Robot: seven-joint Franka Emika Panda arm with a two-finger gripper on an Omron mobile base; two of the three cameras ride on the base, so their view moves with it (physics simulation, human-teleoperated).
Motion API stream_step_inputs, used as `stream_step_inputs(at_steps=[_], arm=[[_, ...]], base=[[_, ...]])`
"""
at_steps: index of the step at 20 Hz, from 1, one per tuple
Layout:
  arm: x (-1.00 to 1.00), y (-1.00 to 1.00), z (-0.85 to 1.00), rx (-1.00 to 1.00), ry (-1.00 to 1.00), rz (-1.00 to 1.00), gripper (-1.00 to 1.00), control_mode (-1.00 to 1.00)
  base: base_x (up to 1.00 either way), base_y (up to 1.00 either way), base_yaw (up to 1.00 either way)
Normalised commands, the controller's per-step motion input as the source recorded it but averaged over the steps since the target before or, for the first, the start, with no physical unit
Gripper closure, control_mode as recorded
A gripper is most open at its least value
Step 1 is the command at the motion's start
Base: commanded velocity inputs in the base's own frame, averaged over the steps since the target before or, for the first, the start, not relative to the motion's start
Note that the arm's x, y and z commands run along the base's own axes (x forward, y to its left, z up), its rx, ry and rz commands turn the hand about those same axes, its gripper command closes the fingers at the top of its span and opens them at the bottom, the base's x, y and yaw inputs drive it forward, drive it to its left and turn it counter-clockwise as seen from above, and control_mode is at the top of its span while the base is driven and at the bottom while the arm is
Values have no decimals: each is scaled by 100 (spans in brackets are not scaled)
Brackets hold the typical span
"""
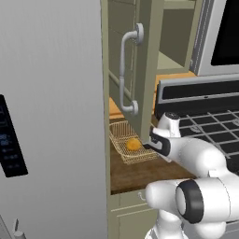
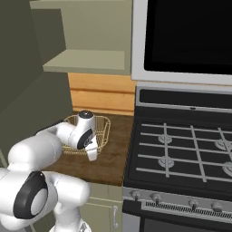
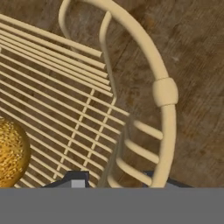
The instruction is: Open the cabinet, pick up the bread from the cabinet and place it in the basket. Then move the basket to the dining counter.
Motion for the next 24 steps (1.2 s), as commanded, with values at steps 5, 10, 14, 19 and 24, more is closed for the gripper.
stream_step_inputs(at_steps=[5, 10, 14, 19, 24], arm=[[-2, -24, 20, 6, -3, -6, 100, -100], [-13, -22, 32, 4, -14, -1, 100, -100], [-11, -16, 62, 0, -2, 0, 100, -100], [-25, 0, 48, 0, -5, 0, 100, -100], [-10, 0, 12, 0, -4, 0, 100, -100]], base=[[0, 0, 0], [0, 0, 0], [0, 0, 0], [0, 0, 0], [0, 0, 0]])
